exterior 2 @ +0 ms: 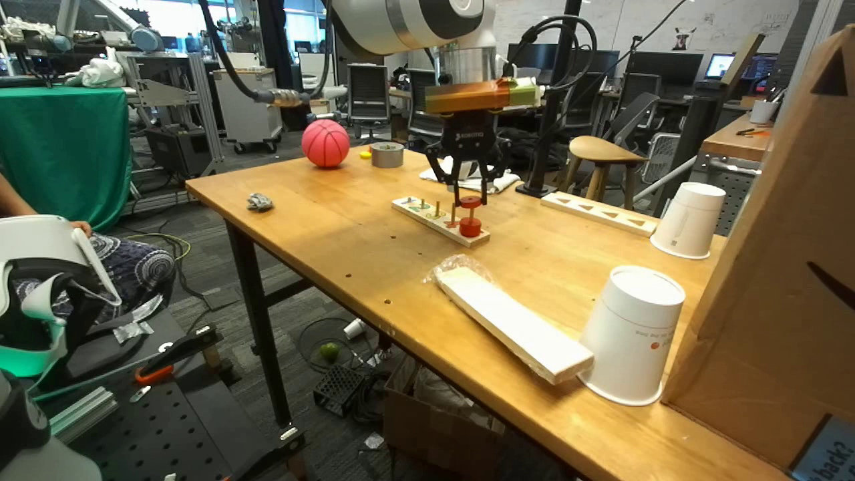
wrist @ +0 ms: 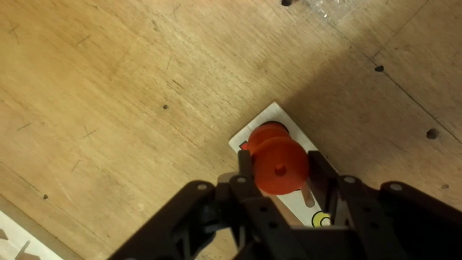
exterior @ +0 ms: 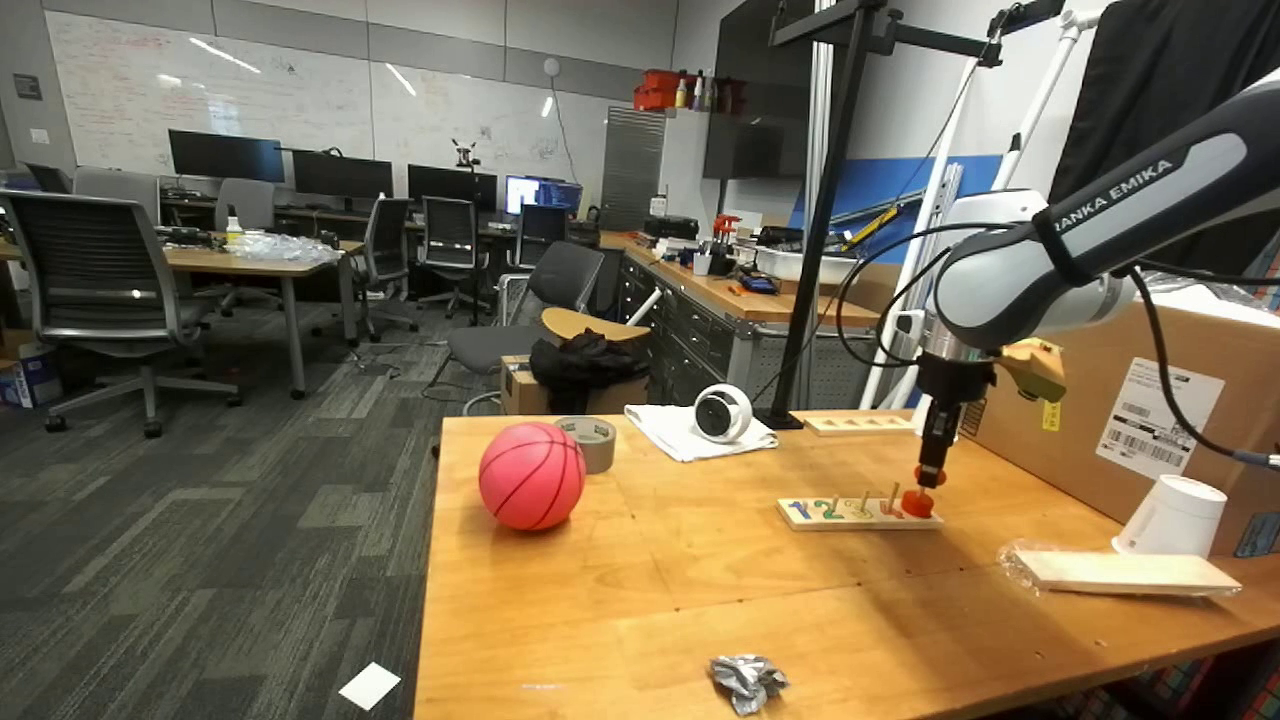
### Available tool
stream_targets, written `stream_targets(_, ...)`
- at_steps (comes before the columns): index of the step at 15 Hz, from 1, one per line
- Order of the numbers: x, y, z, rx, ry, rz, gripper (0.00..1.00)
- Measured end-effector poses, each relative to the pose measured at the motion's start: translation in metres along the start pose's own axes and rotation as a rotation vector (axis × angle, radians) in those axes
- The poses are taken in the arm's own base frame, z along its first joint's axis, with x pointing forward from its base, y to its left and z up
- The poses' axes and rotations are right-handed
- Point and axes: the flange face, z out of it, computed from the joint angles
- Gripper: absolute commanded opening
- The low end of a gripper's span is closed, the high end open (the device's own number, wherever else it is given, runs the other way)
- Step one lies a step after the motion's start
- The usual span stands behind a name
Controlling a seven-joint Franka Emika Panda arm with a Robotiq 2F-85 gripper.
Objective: Put the orange objects on the first pole on the right
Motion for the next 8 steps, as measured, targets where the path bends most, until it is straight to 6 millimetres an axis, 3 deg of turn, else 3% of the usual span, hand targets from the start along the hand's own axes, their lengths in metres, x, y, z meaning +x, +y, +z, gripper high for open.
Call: stream_targets(8,0.003,0.0045,0.0076,0.005,-0.006,0.003,0.17)
